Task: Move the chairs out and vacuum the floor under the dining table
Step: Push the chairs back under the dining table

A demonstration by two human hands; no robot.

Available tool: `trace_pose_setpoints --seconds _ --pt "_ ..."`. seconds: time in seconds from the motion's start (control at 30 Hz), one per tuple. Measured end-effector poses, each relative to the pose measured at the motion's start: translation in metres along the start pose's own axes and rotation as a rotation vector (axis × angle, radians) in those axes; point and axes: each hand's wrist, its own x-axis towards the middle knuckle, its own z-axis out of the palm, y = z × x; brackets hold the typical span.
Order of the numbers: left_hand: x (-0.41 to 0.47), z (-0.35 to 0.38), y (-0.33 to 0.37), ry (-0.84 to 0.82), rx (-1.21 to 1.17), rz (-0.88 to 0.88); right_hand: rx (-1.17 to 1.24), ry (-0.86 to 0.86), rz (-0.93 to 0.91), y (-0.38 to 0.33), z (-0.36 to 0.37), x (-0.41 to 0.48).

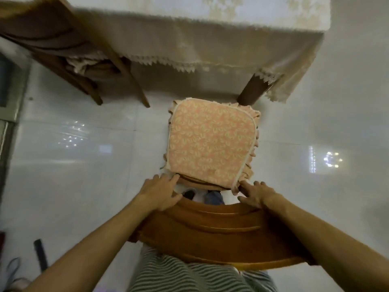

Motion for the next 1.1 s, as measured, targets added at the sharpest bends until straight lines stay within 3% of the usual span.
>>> trace_pose_setpoints --seconds 0.23,0.47,0.8,1.1 --pt "0.009 0.009 0.003 -0.269 0.012 -0.138 0.054 -0.29 0.043 0.023 0.024 0.021" --pt "0.042 0.024 0.003 -0.451 -0.066 -0.147 0.167 -0.391 0.027 0.028 0.021 0.019" --pt "0.079 0.03 0.01 -0.572 -0.098 -0.161 0.217 -0.426 0.115 0.022 0.021 0.032" --pt "0.085 0.032 0.009 -0.55 -0.154 -0.177 0.271 -0.43 0.151 0.02 0.021 0.026"
